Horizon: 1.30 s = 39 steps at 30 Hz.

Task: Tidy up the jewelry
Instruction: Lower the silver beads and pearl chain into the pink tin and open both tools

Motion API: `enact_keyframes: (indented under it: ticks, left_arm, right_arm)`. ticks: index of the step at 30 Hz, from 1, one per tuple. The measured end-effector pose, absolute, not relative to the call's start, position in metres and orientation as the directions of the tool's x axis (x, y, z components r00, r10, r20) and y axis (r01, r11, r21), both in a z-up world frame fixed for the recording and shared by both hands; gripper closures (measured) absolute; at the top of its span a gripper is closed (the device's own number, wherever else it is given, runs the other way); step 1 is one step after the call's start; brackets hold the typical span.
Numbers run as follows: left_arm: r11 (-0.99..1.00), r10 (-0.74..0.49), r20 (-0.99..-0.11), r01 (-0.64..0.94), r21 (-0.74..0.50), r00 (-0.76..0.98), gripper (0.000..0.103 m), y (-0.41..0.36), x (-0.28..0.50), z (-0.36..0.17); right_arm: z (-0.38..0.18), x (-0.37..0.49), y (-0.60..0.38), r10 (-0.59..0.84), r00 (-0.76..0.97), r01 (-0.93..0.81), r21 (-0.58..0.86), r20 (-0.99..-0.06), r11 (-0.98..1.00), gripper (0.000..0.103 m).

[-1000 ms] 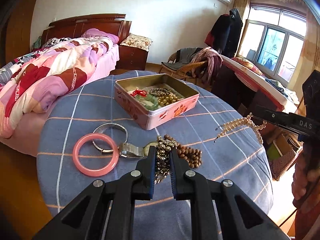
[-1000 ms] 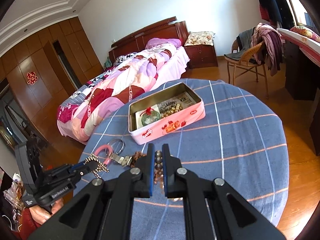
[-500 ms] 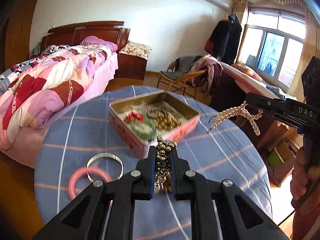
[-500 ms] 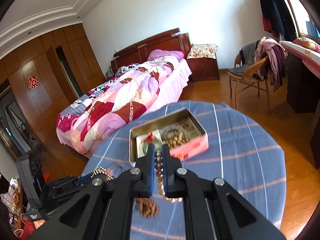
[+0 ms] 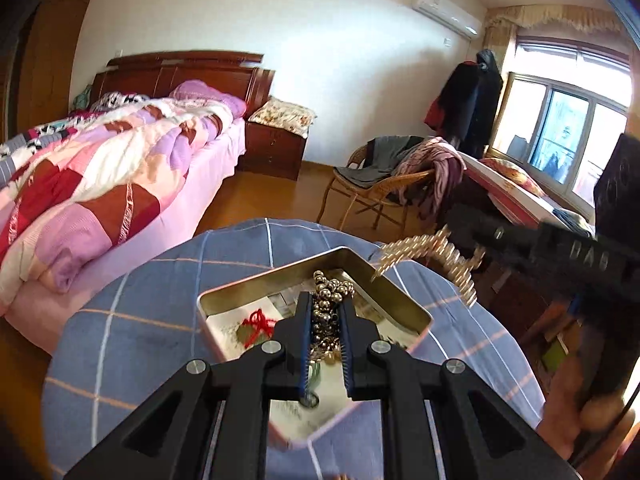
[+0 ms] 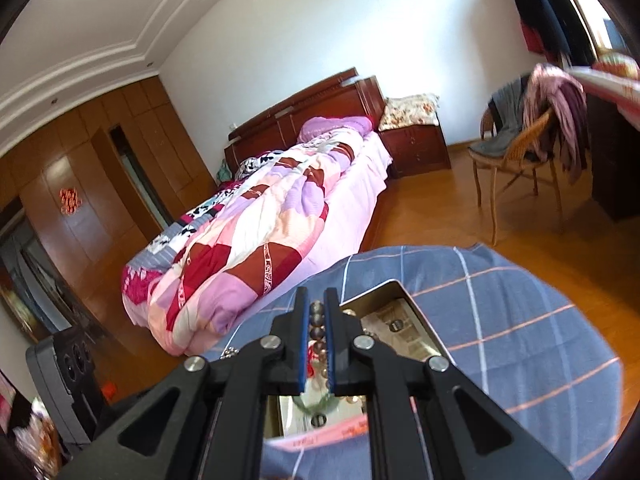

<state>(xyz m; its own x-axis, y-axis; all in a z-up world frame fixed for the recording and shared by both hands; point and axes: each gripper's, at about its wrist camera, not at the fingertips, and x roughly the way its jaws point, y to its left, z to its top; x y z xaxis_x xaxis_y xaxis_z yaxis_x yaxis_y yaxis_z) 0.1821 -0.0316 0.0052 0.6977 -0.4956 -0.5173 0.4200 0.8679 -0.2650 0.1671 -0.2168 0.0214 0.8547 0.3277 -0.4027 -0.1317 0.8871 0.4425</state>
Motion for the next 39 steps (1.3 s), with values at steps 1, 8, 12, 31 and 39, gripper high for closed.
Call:
enact_keyframes:
  ticks: [1, 8, 12, 31, 39]
  left_arm:
    - [0.871, -0.49, -0.522, 0.414, -0.263, 0.699, 0.091, -0.034, 0.188, 0.003]
    - [0.904, -0.421, -0.593, 0.368, -0.215, 0.687, 0.091, -0.052, 0.215, -0.028]
    - [0.931, -0.354, -0.646, 0.319, -0.177, 0.676, 0.091, -0.058, 0.219, -0.045]
    - [0.962, -0.267, -0.649, 0.241, -0.13, 0.713, 0.031, -0.059, 0.22, -0.044]
    - [0.97, -0.232, -0.628, 0.222, -0.096, 0.742, 0.031, -0.055, 0.209, -0.037]
  right_arm:
    - [0.016, 0.174, -0.217, 0.325, 0.852, -0.124, 0.446, -0.41, 0.886, 0.093]
    - [-0.032, 0.206, -0.227, 0.35, 0.804, -0.073, 0.505, -0.481, 0.86, 0.092]
    - [-0.04, 0.208, -0.234, 0.373, 0.788, -0.07, 0.53, -0.49, 0.845, 0.087]
    - [-0.035, 0.199, -0.244, 0.27, 0.835, 0.007, 0.5, -0.479, 0.866, 0.029]
    - [-0.029, 0.181, -0.241, 0.231, 0.851, 0.027, 0.48, -0.471, 0.877, 0.026]
